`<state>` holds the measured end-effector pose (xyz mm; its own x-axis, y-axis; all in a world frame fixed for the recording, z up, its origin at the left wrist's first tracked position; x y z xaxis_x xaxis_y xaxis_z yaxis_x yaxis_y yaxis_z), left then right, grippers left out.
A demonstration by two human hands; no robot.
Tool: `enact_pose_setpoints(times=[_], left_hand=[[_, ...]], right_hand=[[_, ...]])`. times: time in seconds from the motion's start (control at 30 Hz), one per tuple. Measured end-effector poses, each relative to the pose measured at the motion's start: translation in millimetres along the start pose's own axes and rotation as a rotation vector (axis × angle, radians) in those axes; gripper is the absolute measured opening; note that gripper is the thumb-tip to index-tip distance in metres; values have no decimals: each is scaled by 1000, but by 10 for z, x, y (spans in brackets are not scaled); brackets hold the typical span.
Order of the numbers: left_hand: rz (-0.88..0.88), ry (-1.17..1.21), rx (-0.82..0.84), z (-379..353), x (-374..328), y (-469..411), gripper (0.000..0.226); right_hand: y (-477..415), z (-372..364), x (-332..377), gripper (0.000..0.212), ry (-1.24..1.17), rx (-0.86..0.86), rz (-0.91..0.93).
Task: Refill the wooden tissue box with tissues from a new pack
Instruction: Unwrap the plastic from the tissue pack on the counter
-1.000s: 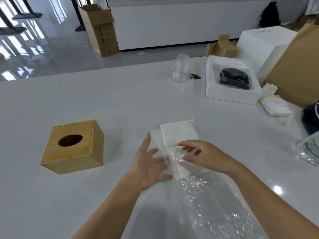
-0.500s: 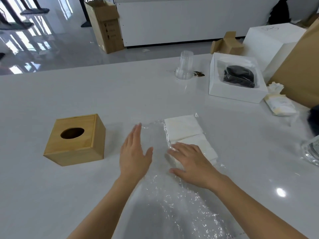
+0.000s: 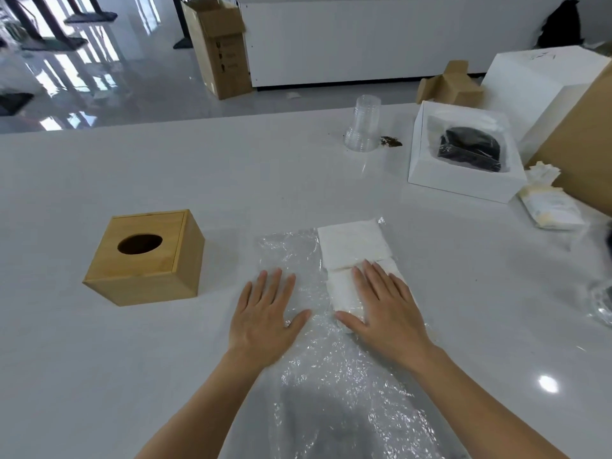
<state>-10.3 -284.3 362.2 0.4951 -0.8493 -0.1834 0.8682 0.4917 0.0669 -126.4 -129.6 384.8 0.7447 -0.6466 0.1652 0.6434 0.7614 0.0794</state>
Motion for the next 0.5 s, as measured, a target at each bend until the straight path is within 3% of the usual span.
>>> enact_pose_setpoints(times=[0.3, 0.5], left_hand=[[21, 55, -34, 142, 42, 64, 86], [-187, 126, -125, 588, 143, 172, 76]], right_hand=[[-30, -20, -21, 108, 18, -2, 5], [-17, 107, 52, 116, 68, 22, -9]])
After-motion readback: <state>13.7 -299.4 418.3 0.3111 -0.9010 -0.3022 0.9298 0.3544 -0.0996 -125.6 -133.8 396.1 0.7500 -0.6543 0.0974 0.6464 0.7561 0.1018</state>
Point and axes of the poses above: each hand's wrist, its own y-axis away from the middle knuckle, its own z-axis out of the back of the hand, x = y × z, the point moved 5 cm from there along -y, towards the middle knuckle, and after that the axes turned 1 degree about z, right-handed, at the moved point
